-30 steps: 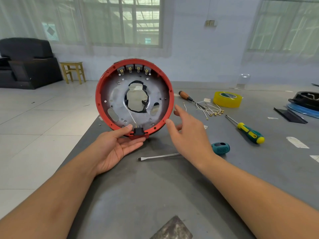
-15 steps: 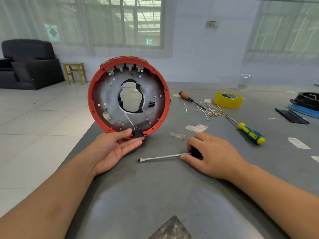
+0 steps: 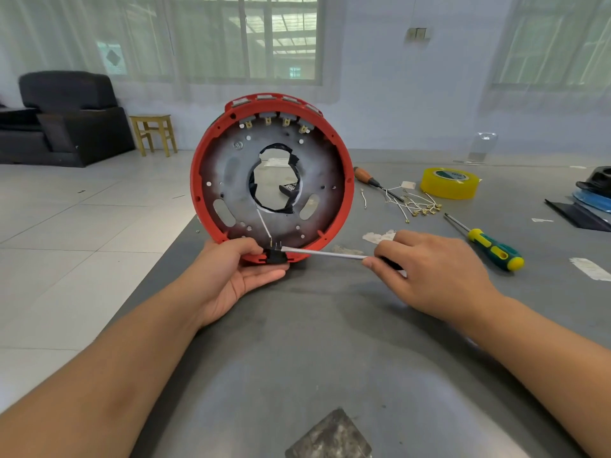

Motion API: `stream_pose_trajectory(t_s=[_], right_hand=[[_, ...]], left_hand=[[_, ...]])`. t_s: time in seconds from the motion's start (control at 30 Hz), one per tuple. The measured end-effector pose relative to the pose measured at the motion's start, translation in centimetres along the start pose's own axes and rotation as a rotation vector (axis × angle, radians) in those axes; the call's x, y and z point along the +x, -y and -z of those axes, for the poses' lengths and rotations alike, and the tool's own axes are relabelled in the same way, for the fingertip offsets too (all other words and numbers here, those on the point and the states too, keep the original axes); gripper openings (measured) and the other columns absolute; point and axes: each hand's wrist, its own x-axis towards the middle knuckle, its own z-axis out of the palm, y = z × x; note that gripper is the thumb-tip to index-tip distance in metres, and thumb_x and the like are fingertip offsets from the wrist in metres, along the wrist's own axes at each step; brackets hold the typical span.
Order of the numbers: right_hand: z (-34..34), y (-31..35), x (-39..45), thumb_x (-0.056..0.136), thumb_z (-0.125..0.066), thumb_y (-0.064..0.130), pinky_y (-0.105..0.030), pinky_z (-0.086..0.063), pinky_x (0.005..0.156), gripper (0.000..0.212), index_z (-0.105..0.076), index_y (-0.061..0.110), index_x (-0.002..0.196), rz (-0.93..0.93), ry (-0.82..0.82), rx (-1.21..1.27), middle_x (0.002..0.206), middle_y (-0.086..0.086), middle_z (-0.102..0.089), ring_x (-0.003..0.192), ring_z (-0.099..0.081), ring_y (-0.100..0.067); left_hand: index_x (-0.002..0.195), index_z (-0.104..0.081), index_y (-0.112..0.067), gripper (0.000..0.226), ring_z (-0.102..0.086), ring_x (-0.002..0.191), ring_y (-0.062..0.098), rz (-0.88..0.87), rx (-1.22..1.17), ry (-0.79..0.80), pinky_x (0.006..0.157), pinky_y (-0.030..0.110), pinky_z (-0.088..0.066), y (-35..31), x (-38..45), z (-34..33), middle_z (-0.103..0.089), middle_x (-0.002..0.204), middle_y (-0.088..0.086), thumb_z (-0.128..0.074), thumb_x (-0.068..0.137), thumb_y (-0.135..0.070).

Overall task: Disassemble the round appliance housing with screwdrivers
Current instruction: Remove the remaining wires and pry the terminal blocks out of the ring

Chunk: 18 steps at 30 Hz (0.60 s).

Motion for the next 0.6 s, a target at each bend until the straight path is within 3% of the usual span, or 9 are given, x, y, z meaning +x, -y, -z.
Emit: stream_pose_trajectory(t_s=[0.2, 0.37, 0.6], right_hand=[[0.4, 0.1, 0.3, 0.103, -0.041, 0.051, -0.022, -0.021, 0.046, 0.043, -0.063, 0.023, 0.079, 0.022, -0.009, -0.101, 0.066, 0.003, -0.054, 0.057, -0.059, -0.026], [0.8, 0.0, 0.5, 0.103, -0.041, 0.052, -0.024, -0.026, 0.044, 0.044, -0.065, 0.024, 0.080, 0.056, 0.004, -0.132, 0.066, 0.002, -0.056, 0.059, -0.061, -0.027], [1.1, -0.4, 0.7, 0.104, -0.018, 0.062, -0.026, -0.029, 0.048, 0.065, -0.070, 0.028, 0.086, 0.130, -0.020, -0.157, 0.071, 0.004, -0.059, 0.069, -0.065, -0.025]], left_hand=[[0.145, -0.044, -0.004, 0.057, -0.076, 0.089, 0.054, -0.025, 0.039, -0.033, 0.067, 0.046, -0.066, 0.4, 0.1, -0.3, -0.060, 0.132, 0.035, -0.048, 0.091, 0.013], [0.140, -0.042, -0.018, 0.061, -0.077, 0.090, 0.050, -0.108, 0.101, -0.062, 0.069, 0.048, -0.066, 0.7, 0.1, -0.6, -0.058, 0.136, 0.034, -0.049, 0.089, 0.015], [0.140, -0.043, -0.023, 0.064, -0.077, 0.098, 0.044, -0.225, 0.209, -0.074, 0.067, 0.047, -0.066, 1.1, 0.1, -0.7, -0.063, 0.133, 0.027, -0.051, 0.091, 0.017]])
